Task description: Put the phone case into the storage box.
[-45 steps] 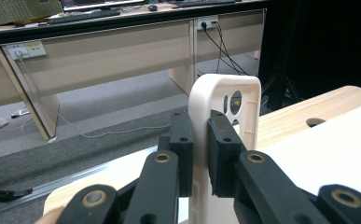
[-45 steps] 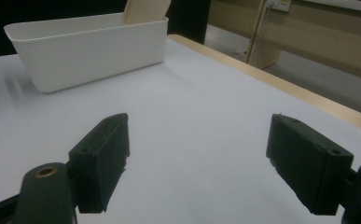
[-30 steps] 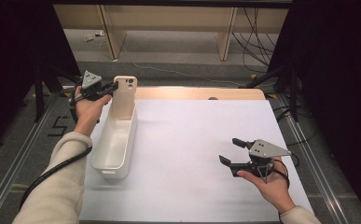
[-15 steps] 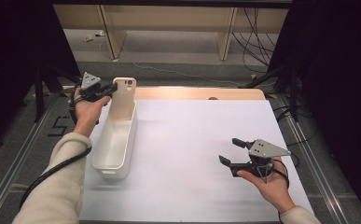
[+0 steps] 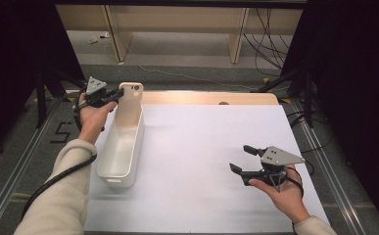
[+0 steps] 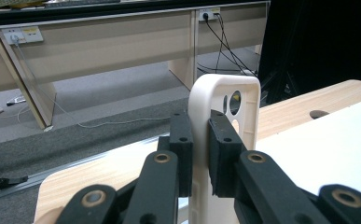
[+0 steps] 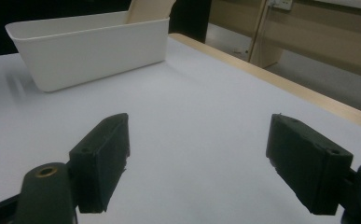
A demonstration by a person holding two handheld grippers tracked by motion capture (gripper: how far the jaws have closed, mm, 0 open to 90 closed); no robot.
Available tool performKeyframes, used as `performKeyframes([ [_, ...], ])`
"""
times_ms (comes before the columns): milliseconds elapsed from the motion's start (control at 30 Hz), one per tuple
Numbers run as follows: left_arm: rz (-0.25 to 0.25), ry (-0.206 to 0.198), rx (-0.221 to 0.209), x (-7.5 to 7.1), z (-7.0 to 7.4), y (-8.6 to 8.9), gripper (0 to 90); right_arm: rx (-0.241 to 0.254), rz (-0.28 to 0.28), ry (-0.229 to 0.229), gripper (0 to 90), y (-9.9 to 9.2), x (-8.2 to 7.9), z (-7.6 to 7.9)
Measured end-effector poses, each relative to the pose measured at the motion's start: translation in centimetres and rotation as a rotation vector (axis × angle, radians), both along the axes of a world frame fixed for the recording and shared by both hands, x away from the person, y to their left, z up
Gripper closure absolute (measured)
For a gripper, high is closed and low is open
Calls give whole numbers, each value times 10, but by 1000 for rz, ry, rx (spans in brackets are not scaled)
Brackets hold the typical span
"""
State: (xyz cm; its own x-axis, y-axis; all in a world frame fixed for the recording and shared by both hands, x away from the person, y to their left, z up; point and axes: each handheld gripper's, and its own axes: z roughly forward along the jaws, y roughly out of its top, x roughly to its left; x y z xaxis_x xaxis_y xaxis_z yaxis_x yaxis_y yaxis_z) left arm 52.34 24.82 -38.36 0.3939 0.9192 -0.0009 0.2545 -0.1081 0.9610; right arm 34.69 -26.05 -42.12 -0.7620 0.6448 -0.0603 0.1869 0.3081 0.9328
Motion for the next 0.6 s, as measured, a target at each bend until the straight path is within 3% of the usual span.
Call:
performKeyframes([
  [600, -1, 10, 2, 2, -3, 1, 812, 0, 0, 1, 227, 0, 0, 0],
])
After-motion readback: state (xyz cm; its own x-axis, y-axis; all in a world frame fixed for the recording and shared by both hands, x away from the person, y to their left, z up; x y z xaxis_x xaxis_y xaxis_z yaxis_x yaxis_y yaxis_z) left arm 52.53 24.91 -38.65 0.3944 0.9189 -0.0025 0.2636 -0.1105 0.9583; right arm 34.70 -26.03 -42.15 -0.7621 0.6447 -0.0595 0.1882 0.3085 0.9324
